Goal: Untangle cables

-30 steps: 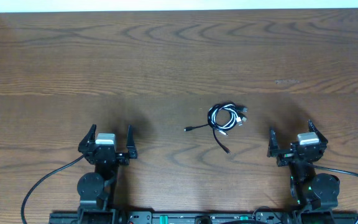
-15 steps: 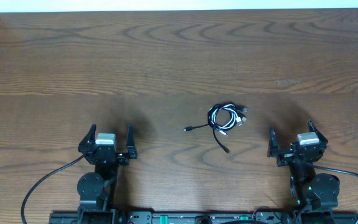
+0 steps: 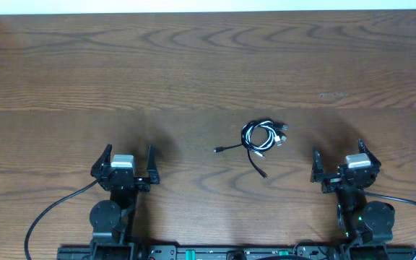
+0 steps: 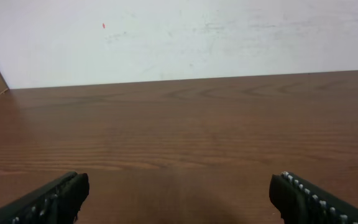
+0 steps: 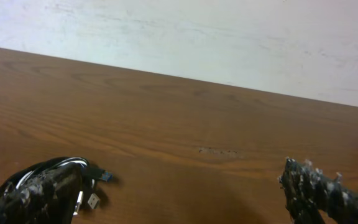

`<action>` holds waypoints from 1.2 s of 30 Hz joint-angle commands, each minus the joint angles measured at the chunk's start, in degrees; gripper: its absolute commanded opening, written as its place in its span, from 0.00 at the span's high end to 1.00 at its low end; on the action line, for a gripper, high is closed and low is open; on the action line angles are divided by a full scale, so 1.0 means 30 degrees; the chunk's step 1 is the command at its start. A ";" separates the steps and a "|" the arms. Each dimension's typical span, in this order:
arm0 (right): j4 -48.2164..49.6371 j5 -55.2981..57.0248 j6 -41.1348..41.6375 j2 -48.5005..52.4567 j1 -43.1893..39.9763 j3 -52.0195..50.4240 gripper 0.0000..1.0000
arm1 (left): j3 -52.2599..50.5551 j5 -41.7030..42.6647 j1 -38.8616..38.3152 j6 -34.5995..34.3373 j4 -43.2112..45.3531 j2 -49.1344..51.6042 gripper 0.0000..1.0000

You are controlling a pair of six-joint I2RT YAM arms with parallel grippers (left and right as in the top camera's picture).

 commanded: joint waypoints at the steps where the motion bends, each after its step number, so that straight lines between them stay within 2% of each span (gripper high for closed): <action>1: -0.0087 0.0160 0.0066 -0.0095 -0.0087 -0.0029 0.01 | -0.0299 -0.0109 0.0058 0.0189 -0.0758 -0.0102 0.02; 7: -0.0095 0.0160 0.0605 0.0619 -0.0095 -0.0029 0.01 | -0.0015 -0.0109 0.0066 -0.0146 -0.0925 -0.0036 0.02; 11: -0.0401 0.0138 0.2404 0.2463 -0.0087 0.0481 0.01 | 0.0772 -0.0102 0.0058 -0.0947 -0.1610 0.1144 0.02; 16: -0.1676 -0.1224 0.3067 0.6331 -0.0080 0.3264 0.01 | 0.2659 0.0342 0.0058 -0.2849 -0.1923 0.5187 0.02; 19: -0.3009 -0.1887 0.4371 0.8728 -0.0080 0.4969 0.01 | 0.4758 0.1770 0.0058 -0.2900 -0.2142 0.8786 0.02; 23: -0.5085 -0.2368 0.4590 1.1613 -0.0080 0.7031 0.01 | 0.7475 0.2907 0.0058 -0.2900 -0.3315 1.2393 0.02; 27: -0.7490 -0.3344 0.4554 1.5482 -0.0080 0.9981 0.01 | 1.0863 0.4277 0.0044 -0.2900 -0.5661 1.6546 0.02; 30: -1.0032 -0.3359 0.2652 1.7333 -0.0073 1.2167 0.01 | 1.3085 0.5639 0.0036 -0.3009 -0.7781 1.8702 0.02; 32: -1.1446 -0.3351 0.1668 1.8098 -0.0073 1.3231 0.01 | 1.4571 0.5748 0.0007 -0.3679 -0.9049 2.0006 0.02; 36: -1.2976 -0.3286 0.1421 1.8848 -0.0080 1.4753 0.01 | 1.8447 0.5814 -0.0124 -0.4262 -1.1912 2.2993 0.02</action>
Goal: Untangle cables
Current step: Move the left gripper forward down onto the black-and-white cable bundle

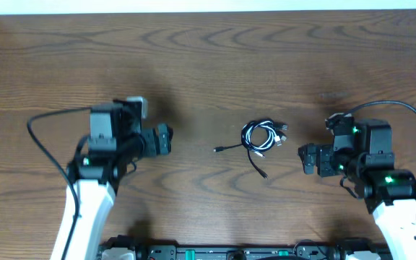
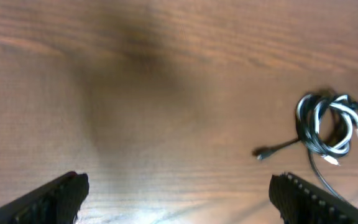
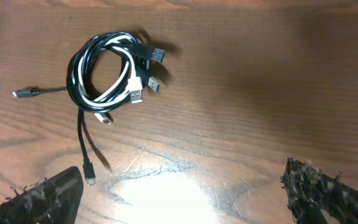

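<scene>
A small coil of black and white cables (image 1: pixel 261 136) lies tangled on the wooden table (image 1: pixel 208 65), between the two arms. One black end runs out to the left and another trails toward the front. The left wrist view shows the coil (image 2: pixel 325 121) at far right, and the right wrist view shows it (image 3: pixel 107 71) at upper left with its USB plugs (image 3: pixel 143 84). My left gripper (image 1: pixel 163 139) hangs left of the coil, open and empty (image 2: pixel 179 198). To the right of the coil hangs my right gripper (image 1: pixel 306 159), open with nothing between its fingers (image 3: pixel 182 194).
A pale wall strip (image 1: pixel 208 6) borders the table's far edge. A bar with the arm bases (image 1: pixel 215 253) runs along the near edge. Each arm's own black cable (image 1: pixel 45 126) loops beside it.
Both arms have left their spots at the near edge and now hang over the table, wrist cameras looking down. The left gripper is left of the coil, the right one right of it. The coil has not moved.
</scene>
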`<action>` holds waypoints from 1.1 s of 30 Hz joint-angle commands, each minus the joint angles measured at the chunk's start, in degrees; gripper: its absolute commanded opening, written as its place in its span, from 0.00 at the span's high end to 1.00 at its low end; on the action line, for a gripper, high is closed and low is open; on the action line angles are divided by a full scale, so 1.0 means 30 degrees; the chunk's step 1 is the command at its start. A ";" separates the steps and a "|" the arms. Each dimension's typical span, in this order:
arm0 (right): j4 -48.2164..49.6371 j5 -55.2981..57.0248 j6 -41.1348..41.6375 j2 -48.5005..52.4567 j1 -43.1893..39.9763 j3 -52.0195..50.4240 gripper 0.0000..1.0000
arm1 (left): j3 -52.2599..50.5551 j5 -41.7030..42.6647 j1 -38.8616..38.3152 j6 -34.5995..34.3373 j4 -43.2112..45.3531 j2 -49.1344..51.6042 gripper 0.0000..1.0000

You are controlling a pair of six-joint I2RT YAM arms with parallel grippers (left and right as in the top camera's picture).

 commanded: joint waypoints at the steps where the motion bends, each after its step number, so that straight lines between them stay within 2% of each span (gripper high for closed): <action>1: -0.0240 -0.0175 -0.0889 0.0189 -0.0080 0.1217 0.01 | 0.3614 0.0634 -0.0262 -0.0663 -0.2033 0.2382 0.02; 4: -0.0255 -0.1537 -0.0306 0.0189 -0.0080 0.1457 0.01 | 0.5370 0.0699 -0.1290 -0.0656 -0.3257 0.3708 0.02; 7: -0.0444 -0.2419 -0.0189 0.0182 -0.0080 0.1457 0.01 | 0.5530 0.0678 -0.2681 -0.0641 -0.3184 0.3854 0.02; 12: -0.0495 -0.2557 -0.0182 0.0189 -0.0080 0.1457 0.01 | 0.5523 0.0787 -0.3337 -0.0678 -0.3432 0.3854 0.02; 18: -0.0328 -0.3184 0.1035 0.0189 -0.0080 0.1457 0.01 | 0.5523 0.1902 -0.3359 -0.1559 0.1107 0.4350 0.02; 33: -0.0379 -0.3104 0.1180 0.0211 -0.0080 0.1457 0.01 | 0.5523 0.1683 -0.7592 -0.1792 0.3956 1.0965 0.02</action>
